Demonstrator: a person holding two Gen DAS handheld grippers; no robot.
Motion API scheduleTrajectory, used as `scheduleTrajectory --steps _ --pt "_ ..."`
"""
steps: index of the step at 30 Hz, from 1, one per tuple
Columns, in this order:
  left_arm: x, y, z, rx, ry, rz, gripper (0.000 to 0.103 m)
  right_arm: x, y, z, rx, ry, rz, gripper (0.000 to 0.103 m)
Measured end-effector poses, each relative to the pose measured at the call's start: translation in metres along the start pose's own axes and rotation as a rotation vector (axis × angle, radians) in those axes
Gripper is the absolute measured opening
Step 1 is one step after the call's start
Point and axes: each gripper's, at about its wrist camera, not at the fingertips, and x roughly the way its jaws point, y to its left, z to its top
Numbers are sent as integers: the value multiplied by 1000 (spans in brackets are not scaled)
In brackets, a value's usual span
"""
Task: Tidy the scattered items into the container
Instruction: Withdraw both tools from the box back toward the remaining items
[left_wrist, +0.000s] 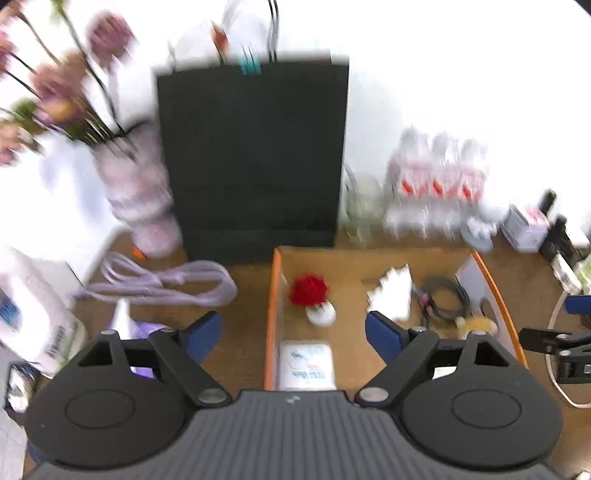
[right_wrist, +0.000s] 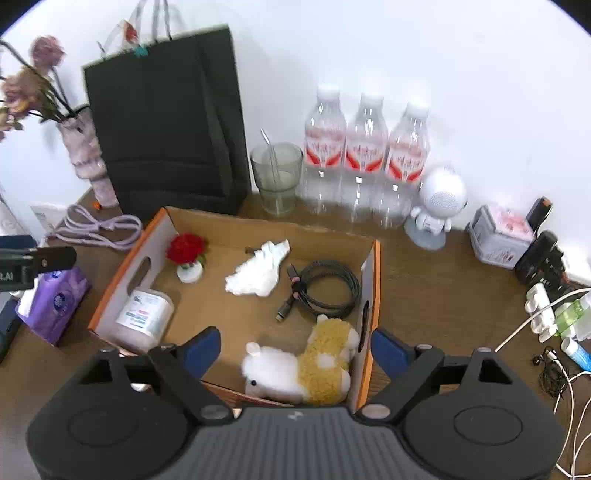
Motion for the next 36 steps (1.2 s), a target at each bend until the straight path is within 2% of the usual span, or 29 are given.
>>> scheduleTrajectory --steps 2,3,5,7,10,13,15,17,20,22,25,27,29,31,34,36 --pt "-24 -4 -27 17 -201 -20 95 -19 9 -19 -5 -146 8 88" --pt "-32 -5 -40 28 -273 -40 96 -28 13 -33 -6 -240 17 88" --pt "-39 -10 -63 40 -335 -47 96 -39 21 -59 -25 -370 43 88" --pt "-39 -15 -73 43 -331 -31 96 -40 27 -74 -28 -422 40 88" --pt "-41 -16 -81 41 -329 -13 96 -38 34 -85 -5 -434 14 88" --pt "-49 -11 -92 17 -331 -12 96 -40 35 -94 16 -439 29 88" --pt "-61 -8 -107 17 -329 5 96 -45 36 -102 17 -443 26 88" --pt "-85 -4 -136 -36 -303 -5 98 -57 40 -121 28 -464 35 88" --pt "-129 13 -202 -189 -356 -142 103 -84 47 -177 38 -509 87 89" --pt "-152 18 -253 -247 -364 -181 103 -98 52 -227 -5 -556 109 90" --pt "-163 9 -305 -174 -295 -149 102 -104 61 -290 5 -546 60 90" --pt "-161 3 -322 -110 -245 -108 102 -103 64 -325 33 -519 99 90" --pt "-153 1 -324 -73 -204 -80 102 -98 68 -350 49 -473 149 90" --pt "-144 1 -319 -77 -196 -73 101 -92 73 -359 61 -436 152 90" --pt "-124 -4 -305 -73 -171 -126 101 -82 72 -351 63 -414 156 88" --pt "-99 -11 -288 -63 -145 -201 100 -79 68 -342 68 -424 151 88"
